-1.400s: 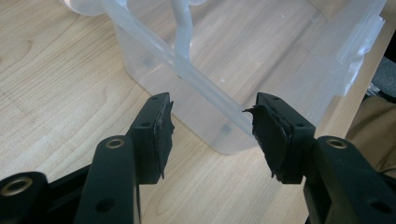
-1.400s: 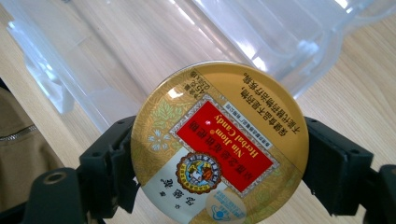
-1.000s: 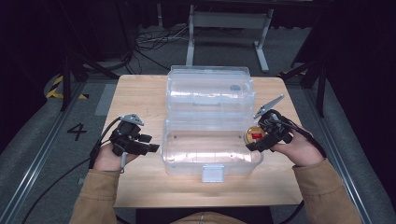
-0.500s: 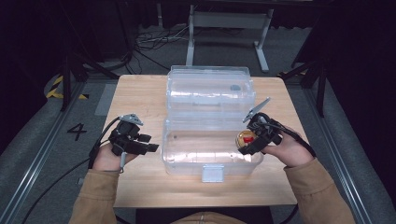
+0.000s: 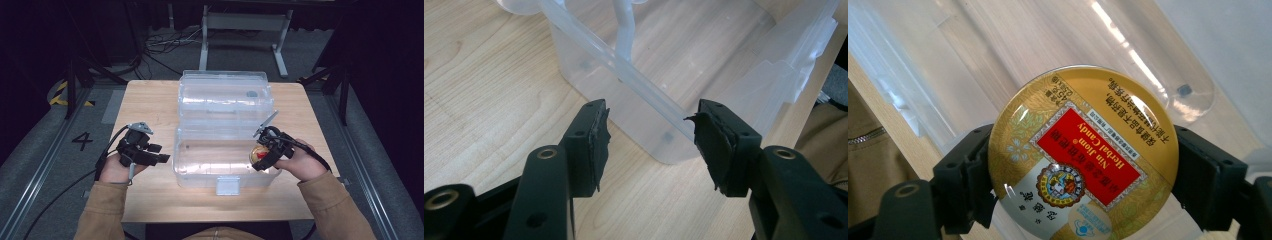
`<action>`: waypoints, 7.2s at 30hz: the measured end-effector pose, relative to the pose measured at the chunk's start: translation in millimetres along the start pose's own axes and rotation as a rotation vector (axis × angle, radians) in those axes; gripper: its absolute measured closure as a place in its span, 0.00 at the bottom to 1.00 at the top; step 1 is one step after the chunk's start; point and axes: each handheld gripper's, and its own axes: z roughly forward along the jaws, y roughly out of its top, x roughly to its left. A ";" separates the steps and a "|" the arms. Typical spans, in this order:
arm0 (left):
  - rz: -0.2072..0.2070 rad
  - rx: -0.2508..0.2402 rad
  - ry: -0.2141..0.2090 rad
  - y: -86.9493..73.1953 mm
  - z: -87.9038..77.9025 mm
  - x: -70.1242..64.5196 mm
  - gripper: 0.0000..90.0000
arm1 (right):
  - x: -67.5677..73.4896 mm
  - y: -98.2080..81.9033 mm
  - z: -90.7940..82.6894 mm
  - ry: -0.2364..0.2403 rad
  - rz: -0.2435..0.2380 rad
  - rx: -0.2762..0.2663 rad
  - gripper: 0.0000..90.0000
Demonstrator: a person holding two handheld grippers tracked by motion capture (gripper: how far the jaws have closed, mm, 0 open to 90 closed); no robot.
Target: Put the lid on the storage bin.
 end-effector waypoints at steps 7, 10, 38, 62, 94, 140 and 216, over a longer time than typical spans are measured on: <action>-0.003 -0.001 -0.003 -0.3 0.0 0.4 0.53 | 1.0 0.6 10.2 -0.006 0.016 0.036 0.22; -0.006 -0.001 -0.004 -0.4 0.1 0.2 0.53 | 1.6 0.7 14.8 -0.008 0.011 0.042 0.22; -0.013 0.006 -0.007 -1.0 0.9 1.1 0.53 | 3.7 -1.2 40.9 -0.071 0.065 0.093 0.22; -0.007 0.012 -0.008 -1.2 1.7 1.8 0.54 | 4.8 2.0 46.7 -0.095 0.103 0.122 0.22; -0.015 0.013 -0.012 -1.7 2.6 2.2 0.54 | 3.5 1.7 45.8 -0.101 0.097 0.132 0.17; -0.009 -0.003 -0.029 -5.1 -0.9 -3.1 0.52 | -18.5 14.6 -72.9 0.009 0.026 -0.362 0.46; 0.138 0.040 -0.138 7.3 13.7 -43.6 0.53 | -72.4 103.0 -43.2 0.093 -0.071 -0.340 0.86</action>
